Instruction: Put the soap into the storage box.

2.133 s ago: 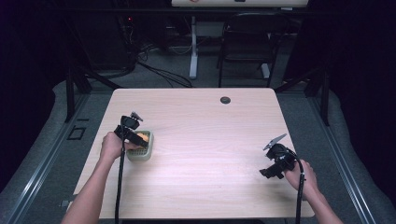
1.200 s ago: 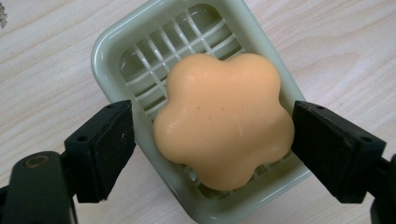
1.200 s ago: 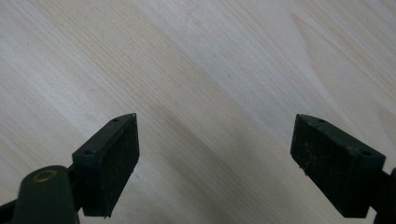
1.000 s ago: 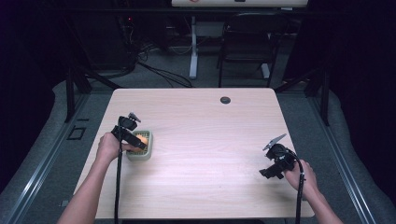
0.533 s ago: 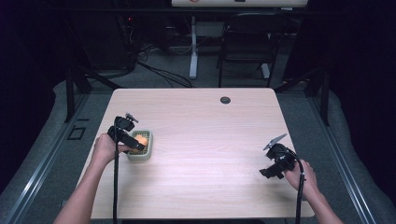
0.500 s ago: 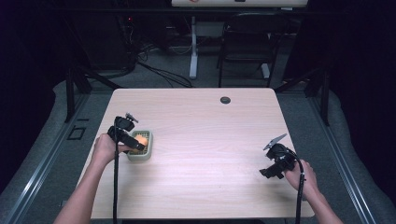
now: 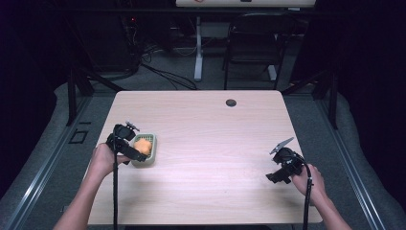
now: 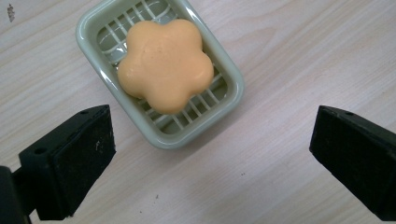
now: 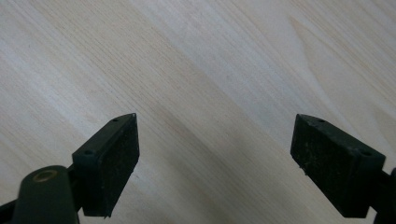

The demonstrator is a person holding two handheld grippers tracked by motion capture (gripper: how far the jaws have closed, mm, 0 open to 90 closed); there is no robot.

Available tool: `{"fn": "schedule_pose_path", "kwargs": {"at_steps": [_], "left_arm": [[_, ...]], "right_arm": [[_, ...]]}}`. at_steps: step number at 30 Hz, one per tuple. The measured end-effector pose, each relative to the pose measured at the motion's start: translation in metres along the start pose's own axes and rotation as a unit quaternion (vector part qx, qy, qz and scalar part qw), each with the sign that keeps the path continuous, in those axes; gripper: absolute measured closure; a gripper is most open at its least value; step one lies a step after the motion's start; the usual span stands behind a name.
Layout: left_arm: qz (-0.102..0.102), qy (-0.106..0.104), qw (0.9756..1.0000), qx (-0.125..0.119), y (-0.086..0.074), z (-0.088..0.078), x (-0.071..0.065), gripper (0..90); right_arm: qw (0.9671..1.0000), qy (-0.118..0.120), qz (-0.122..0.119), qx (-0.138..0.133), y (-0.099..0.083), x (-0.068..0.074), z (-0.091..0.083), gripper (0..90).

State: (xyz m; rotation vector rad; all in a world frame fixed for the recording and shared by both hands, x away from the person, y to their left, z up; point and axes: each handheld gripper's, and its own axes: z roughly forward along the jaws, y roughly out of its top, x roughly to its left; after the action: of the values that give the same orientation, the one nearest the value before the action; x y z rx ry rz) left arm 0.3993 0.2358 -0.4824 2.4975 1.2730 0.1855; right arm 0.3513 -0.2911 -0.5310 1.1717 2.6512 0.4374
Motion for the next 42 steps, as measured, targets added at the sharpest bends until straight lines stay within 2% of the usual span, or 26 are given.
{"fn": "schedule_pose_path", "kwargs": {"at_steps": [11,13,15,16,18,24,38,40,41,42], "left_arm": [[-0.001,-0.011,0.9999,-0.002,-0.024,-0.004,-0.014,0.0],[0.0,-0.01,0.9999,-0.003,-0.028,-0.006,-0.016,0.0],[-0.001,-0.008,1.0,-0.004,-0.033,-0.007,-0.018,0.0],[0.002,-0.009,1.0,0.0,-0.037,-0.008,-0.02,0.0],[0.0,-0.01,0.9999,-0.001,-0.041,-0.009,-0.023,0.0],[-0.001,-0.011,0.9999,0.001,-0.05,-0.01,-0.028,0.0],[-0.006,-0.009,0.9999,0.014,-0.076,0.005,-0.043,0.0],[-0.01,-0.008,0.9999,0.009,-0.08,0.006,-0.043,0.0],[-0.013,-0.006,0.9999,0.004,-0.082,0.007,-0.043,0.0],[-0.02,-0.002,0.9998,-0.004,-0.086,0.009,-0.043,0.0]], "right_arm": [[0.9999,0.008,0.008,-0.01,-0.001,0.001,0.002,15.3],[1.0,0.006,0.002,-0.002,0.0,0.001,0.001,15.3],[0.9999,0.007,0.007,-0.009,-0.001,0.002,0.002,15.3],[1.0,0.0,-0.001,-0.002,0.0,0.001,0.0,15.3],[1.0,-0.001,-0.003,0.0,0.0,0.001,0.0,15.3],[1.0,0.003,-0.004,0.0,0.0,0.001,-0.001,15.3],[1.0,0.004,-0.005,0.002,0.0,0.001,0.0,15.3],[1.0,0.005,-0.005,0.001,0.0,0.002,0.0,15.3],[1.0,-0.003,-0.004,0.0,0.0,0.002,0.0,15.2],[1.0,0.002,-0.003,-0.002,0.0,0.002,0.0,15.3]]}}
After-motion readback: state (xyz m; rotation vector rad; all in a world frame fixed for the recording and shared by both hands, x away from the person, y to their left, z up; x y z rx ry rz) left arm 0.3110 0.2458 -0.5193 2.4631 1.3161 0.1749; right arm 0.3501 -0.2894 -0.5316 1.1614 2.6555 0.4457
